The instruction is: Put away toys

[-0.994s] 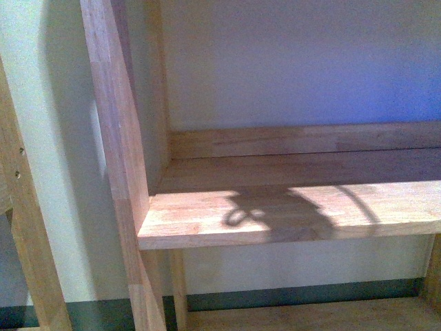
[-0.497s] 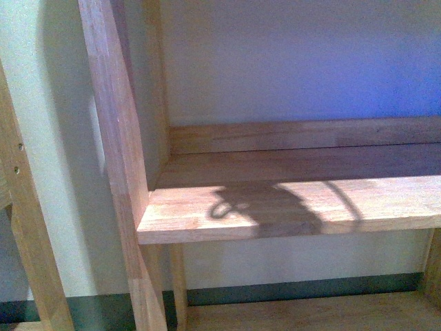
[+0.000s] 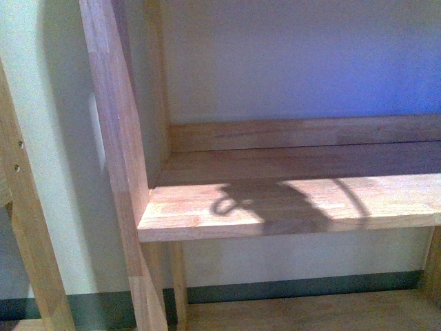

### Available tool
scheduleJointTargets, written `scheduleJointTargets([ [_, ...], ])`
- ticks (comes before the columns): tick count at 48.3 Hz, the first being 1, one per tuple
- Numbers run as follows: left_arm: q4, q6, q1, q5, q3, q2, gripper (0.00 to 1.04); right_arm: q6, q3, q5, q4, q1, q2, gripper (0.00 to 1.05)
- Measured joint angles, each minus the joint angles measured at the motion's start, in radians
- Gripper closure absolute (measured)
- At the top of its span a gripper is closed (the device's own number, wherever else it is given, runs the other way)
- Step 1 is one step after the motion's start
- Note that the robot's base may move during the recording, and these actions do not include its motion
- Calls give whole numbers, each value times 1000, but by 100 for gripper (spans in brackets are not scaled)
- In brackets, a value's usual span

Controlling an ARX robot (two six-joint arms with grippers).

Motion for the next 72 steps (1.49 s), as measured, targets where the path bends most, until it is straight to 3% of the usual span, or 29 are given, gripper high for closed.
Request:
scheduleJointTargets([
  [2,0,0,0,0,0,0,6,-11,0,7,0,-3,0,0],
  [8,0,0,0,0,0,0,6,-54,-19,40,15,-11,-18,0],
  [28,0,0,0,0,0,0,6,-203,-513,70,253,3,-391,0],
  [42,0,0,0,0,0,0,6,-333,-961,207,430,81,-708,0],
  [53,0,0,0,0,0,0,6,-557,-1392,368,611,109,-1022,0],
  [62,0,0,0,0,0,0,6,-640,-1850,417,703,60,-1337,0],
  [72,0,0,0,0,0,0,6,-600,-2226,429,641,-16,-1623,0],
])
